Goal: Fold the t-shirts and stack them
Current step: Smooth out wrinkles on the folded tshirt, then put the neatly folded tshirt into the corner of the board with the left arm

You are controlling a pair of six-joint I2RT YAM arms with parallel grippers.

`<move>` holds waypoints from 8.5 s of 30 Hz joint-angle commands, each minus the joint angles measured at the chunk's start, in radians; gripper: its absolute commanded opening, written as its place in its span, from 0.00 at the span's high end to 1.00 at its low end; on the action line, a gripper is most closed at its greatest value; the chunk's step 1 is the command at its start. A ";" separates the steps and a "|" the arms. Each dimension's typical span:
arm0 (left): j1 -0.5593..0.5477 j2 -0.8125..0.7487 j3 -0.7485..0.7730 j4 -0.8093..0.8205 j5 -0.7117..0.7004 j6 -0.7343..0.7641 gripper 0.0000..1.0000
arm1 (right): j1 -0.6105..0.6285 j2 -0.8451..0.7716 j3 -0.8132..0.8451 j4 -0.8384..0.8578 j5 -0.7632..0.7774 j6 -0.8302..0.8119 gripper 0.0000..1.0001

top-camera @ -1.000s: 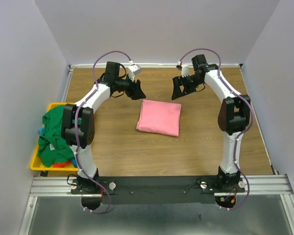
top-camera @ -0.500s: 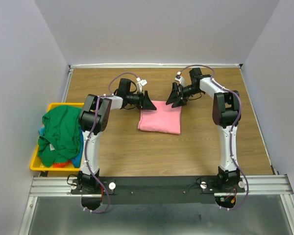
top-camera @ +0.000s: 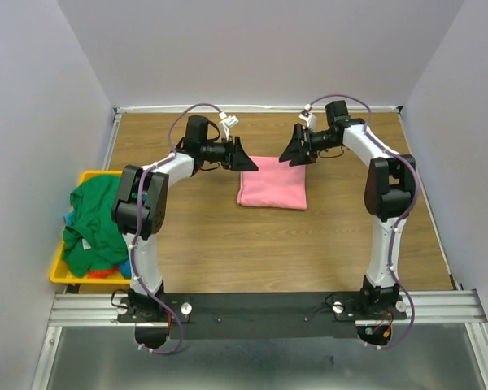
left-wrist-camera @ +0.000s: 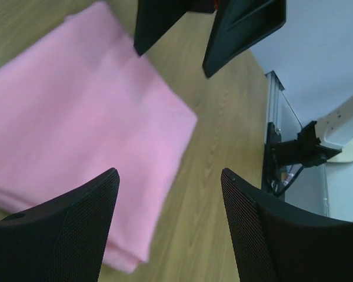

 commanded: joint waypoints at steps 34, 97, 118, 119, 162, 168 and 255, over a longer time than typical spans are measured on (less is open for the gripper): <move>-0.132 -0.056 -0.311 0.196 0.051 -0.118 0.18 | 0.101 -0.190 -0.573 0.267 -0.185 0.317 0.00; -0.420 -0.022 0.331 -0.413 -0.949 0.378 0.03 | -0.213 -0.366 -0.174 0.068 0.430 -0.069 0.00; -0.328 0.331 0.528 -0.701 -1.126 0.445 0.13 | -0.270 -0.470 -0.367 0.008 0.502 -0.100 0.00; -0.308 0.327 0.525 -0.707 -1.130 0.456 0.13 | -0.271 -0.469 -0.361 0.008 0.499 -0.100 0.00; 0.387 0.516 0.957 -0.968 -1.104 0.593 0.16 | -0.276 -0.455 -0.357 -0.019 0.495 -0.120 0.00; 0.385 0.355 0.865 -0.800 -0.965 0.556 0.14 | -0.276 -0.469 -0.381 -0.019 0.496 -0.125 0.00; 0.140 0.415 0.920 -0.772 -0.794 0.628 0.48 | -0.277 -0.516 -0.455 -0.035 0.530 -0.152 0.00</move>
